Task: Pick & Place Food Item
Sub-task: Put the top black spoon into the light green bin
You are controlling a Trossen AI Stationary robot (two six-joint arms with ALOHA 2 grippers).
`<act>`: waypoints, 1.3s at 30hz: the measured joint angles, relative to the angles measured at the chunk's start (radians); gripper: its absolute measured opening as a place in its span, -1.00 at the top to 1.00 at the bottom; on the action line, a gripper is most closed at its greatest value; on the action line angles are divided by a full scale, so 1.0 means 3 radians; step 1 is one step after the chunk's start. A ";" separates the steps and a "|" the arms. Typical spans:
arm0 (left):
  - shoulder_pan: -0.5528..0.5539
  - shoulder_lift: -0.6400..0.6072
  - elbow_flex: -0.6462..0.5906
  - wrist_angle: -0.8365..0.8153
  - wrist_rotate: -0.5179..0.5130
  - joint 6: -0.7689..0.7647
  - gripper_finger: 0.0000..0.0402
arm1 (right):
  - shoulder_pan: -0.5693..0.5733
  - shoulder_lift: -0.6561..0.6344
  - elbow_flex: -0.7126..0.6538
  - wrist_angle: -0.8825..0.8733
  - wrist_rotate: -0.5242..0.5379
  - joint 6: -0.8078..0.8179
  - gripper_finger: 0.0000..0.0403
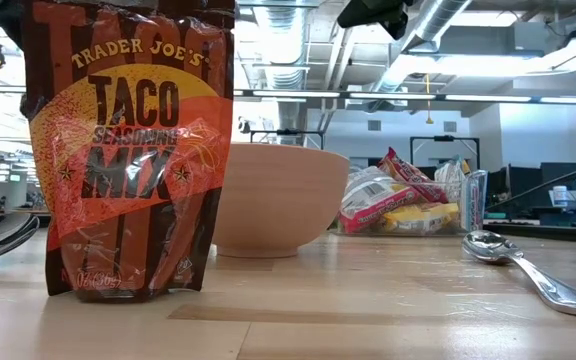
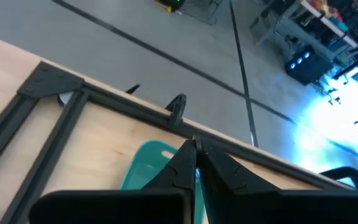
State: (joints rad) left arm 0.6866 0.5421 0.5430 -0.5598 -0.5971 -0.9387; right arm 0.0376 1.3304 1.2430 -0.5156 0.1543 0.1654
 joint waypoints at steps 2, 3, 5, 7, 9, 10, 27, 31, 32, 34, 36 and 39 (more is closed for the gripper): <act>0.0001 -0.0038 0.0000 -0.0026 -0.0024 0.0000 0.99 | 0.0000 0.0000 0.0000 0.0000 0.0000 -0.0014 1.00; 0.0001 -0.0043 0.0000 -0.0050 -0.0037 0.0000 0.99 | 0.0000 0.0001 0.0000 0.0000 0.0000 -0.0015 1.00; 0.0001 -0.0046 0.0000 -0.0124 -0.0057 0.0000 0.99 | 0.0000 0.0000 0.0000 0.0000 0.0000 -0.0020 1.00; 0.0001 -0.0043 0.0000 -0.0243 -0.0083 0.0000 0.99 | 0.0000 0.0000 0.0000 0.0000 0.0000 -0.0035 1.00; 0.0000 -0.0039 0.0000 -0.0359 -0.0106 0.0000 0.99 | 0.0000 0.0001 0.0000 -0.0001 -0.0001 -0.0043 1.00; 0.0001 -0.0040 0.0000 -0.0410 -0.0120 0.0000 0.99 | 0.0000 0.0001 0.0000 0.0000 -0.0001 -0.0047 1.00; 0.0000 0.0353 0.0000 -0.0437 -0.0145 -0.0034 0.98 | 0.0000 0.0001 -0.0003 -0.0001 -0.0007 -0.0056 1.00; 0.0000 0.0449 0.0000 -0.0350 -0.0145 -0.0053 0.98 | 0.0000 0.0001 -0.0003 -0.0001 -0.0006 -0.0055 1.00; -0.0001 0.0461 0.0000 -0.0341 -0.0145 -0.0106 0.97 | 0.0000 0.0001 -0.0003 -0.0001 -0.0006 -0.0055 1.00; -0.0003 0.0475 0.0000 -0.0350 -0.0144 -0.0215 0.97 | 0.0000 0.0001 -0.0003 -0.0001 -0.0006 -0.0055 1.00; -0.0003 0.0472 0.0000 -0.0342 -0.0145 -0.0285 0.98 | 0.0000 0.0001 -0.0003 -0.0001 -0.0006 -0.0055 1.00; -0.0003 0.0472 0.0000 -0.0342 -0.0134 -0.0322 0.98 | 0.0000 0.0001 -0.0003 0.0000 -0.0006 -0.0055 1.00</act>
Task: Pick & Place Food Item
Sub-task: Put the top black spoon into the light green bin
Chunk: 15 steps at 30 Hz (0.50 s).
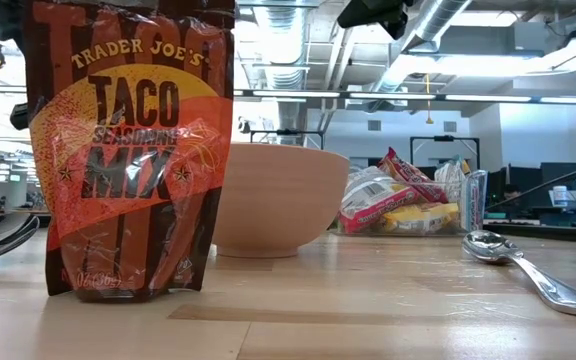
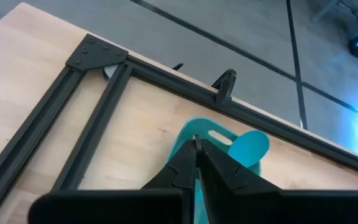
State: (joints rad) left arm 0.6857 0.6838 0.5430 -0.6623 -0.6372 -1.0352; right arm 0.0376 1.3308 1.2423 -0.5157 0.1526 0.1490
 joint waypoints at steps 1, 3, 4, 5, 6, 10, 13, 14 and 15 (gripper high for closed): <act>0.0000 0.0000 0.0000 0.0007 0.0016 -0.0003 0.97 | 0.0000 0.0000 0.0000 -0.0001 -0.0001 -0.0001 1.00; 0.0000 0.0000 0.0000 0.0001 0.0050 -0.0005 0.97 | -0.0001 0.0000 0.0000 0.0000 0.0000 -0.0001 1.00; 0.0000 0.0000 0.0000 0.0001 0.0058 -0.0006 0.97 | 0.0000 0.0000 0.0000 -0.0001 0.0000 -0.0002 1.00; 0.0000 0.0000 0.0000 0.0002 0.0058 -0.0007 0.97 | 0.0000 0.0000 0.0000 0.0000 0.0000 -0.0003 1.00; 0.0000 0.0000 0.0000 0.0000 0.0059 -0.0029 0.98 | 0.0000 0.0000 0.0000 0.0000 0.0000 -0.0004 1.00; 0.0000 0.0020 0.0000 0.0011 0.0055 -0.0173 0.98 | 0.0000 0.0000 0.0000 0.0000 0.0000 -0.0009 1.00; 0.0000 0.0114 0.0000 0.0015 0.0057 -0.0181 0.96 | 0.0000 0.0000 0.0000 0.0000 0.0001 -0.0008 1.00; -0.0003 0.0158 0.0000 0.0019 0.0061 -0.0204 0.96 | 0.0000 0.0000 0.0000 0.0000 0.0002 -0.0008 1.00; -0.0014 0.0205 0.0000 0.0025 0.0071 -0.0251 0.97 | 0.0000 0.0000 0.0000 0.0000 0.0002 -0.0007 1.00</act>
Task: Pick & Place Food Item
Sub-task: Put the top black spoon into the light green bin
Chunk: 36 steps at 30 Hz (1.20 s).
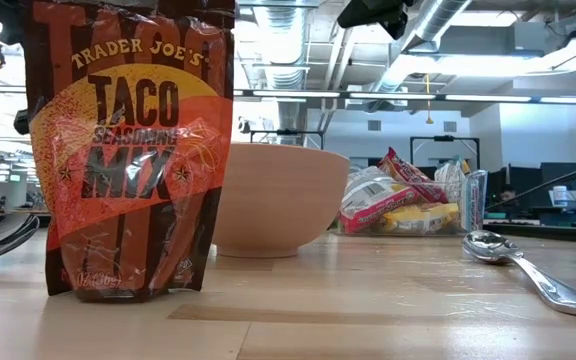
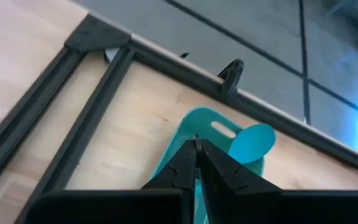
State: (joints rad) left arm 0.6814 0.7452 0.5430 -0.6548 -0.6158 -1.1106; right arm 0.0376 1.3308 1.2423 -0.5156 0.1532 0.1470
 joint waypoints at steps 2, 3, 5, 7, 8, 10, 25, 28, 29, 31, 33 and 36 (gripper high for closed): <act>-0.0047 0.0091 -0.0002 0.0041 0.0009 -0.0069 0.98 | 0.0000 0.0000 0.0000 0.0000 0.0000 0.0006 1.00; -0.0068 0.0120 -0.0003 0.0096 0.0003 -0.0079 0.98 | 0.0000 0.0000 0.0000 0.0000 0.0000 0.0007 1.00; -0.0092 0.0150 -0.0003 0.0166 -0.0024 -0.0080 0.98 | 0.0000 0.0000 0.0000 0.0001 0.0000 0.0008 1.00; -0.0091 0.0180 -0.0003 0.0194 -0.0024 -0.0085 0.97 | 0.0000 0.0000 0.0000 0.0001 0.0001 0.0008 1.00; -0.0091 0.0185 -0.0003 0.0197 -0.0026 -0.0106 0.96 | 0.0000 0.0000 0.0000 0.0001 0.0001 0.0008 1.00; -0.0091 0.0185 -0.0003 0.0200 -0.0024 -0.0154 0.96 | 0.0000 0.0000 0.0000 0.0001 0.0001 0.0008 1.00; -0.0090 0.0186 -0.0003 0.0204 0.0073 -0.0168 0.87 | -0.0001 0.0000 0.0000 0.0001 0.0001 0.0006 1.00; -0.0089 0.0186 -0.0003 0.0203 0.0139 -0.0168 0.85 | -0.0001 0.0000 0.0000 0.0001 0.0001 0.0005 1.00; -0.0089 0.0186 -0.0003 0.0203 0.0156 -0.0168 0.84 | -0.0001 0.0000 0.0000 0.0001 0.0002 0.0005 1.00; -0.0089 0.0186 -0.0003 0.0198 0.0196 -0.0168 0.83 | 0.0000 0.0000 0.0000 0.0001 0.0003 0.0004 1.00; -0.0089 0.0186 -0.0003 0.0171 0.0234 -0.0164 0.81 | 0.0000 0.0000 0.0000 0.0001 0.0002 0.0004 1.00; -0.0089 0.0186 -0.0003 0.0091 0.0250 -0.0163 0.79 | 0.0000 0.0000 0.0000 0.0001 0.0003 0.0004 1.00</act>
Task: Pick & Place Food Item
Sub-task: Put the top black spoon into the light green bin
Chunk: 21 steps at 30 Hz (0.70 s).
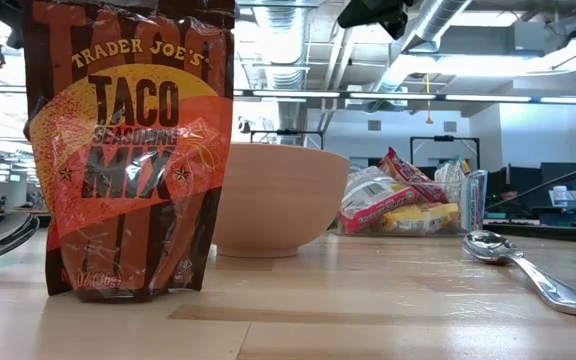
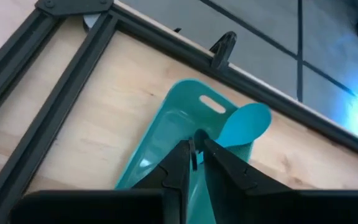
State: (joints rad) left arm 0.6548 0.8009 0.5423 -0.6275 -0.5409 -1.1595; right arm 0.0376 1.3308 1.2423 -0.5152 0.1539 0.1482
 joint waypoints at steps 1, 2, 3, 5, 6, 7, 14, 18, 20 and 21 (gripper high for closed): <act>0.0000 0.0000 0.0000 -0.0030 0.0008 0.0000 0.78 | 0.0000 0.0000 0.0000 0.0000 0.0000 0.0000 1.00; 0.0000 0.0000 0.0000 -0.0058 0.0025 0.0002 0.78 | 0.0000 0.0000 0.0000 0.0000 0.0000 0.0000 1.00; 0.0000 0.0000 0.0000 -0.0089 0.0037 0.0002 0.78 | 0.0000 0.0000 0.0000 0.0000 0.0000 0.0001 1.00; 0.0000 0.0000 0.0000 -0.0128 0.0081 0.0004 0.78 | 0.0000 0.0000 0.0000 0.0000 0.0000 0.0001 1.00; 0.0000 0.0000 0.0000 -0.0139 0.0098 0.0004 0.78 | 0.0000 0.0000 0.0000 0.0000 0.0000 0.0000 1.00; 0.0000 0.0000 0.0000 -0.0146 0.0124 0.0005 0.79 | 0.0000 0.0000 0.0000 0.0000 0.0000 0.0001 1.00; -0.0004 0.0186 0.0000 -0.0153 0.0270 0.0009 0.80 | 0.0000 0.0000 0.0000 0.0000 -0.0001 0.0001 1.00; -0.0006 0.0372 0.0000 -0.0151 0.0357 0.0082 0.79 | -0.0001 0.0000 0.0000 0.0000 -0.0001 0.0003 1.00; -0.0005 0.0432 0.0000 -0.0145 0.0386 0.0088 0.79 | 0.0000 0.0000 0.0000 0.0000 -0.0001 0.0003 1.00; -0.0005 0.0449 0.0000 -0.0145 0.0399 0.0089 0.79 | 0.0000 0.0000 0.0000 0.0000 -0.0001 0.0003 1.00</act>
State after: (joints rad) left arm 0.6533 0.9355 0.5423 -0.6709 -0.4212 -1.1327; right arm 0.0376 1.3308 1.2423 -0.5152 0.1535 0.1490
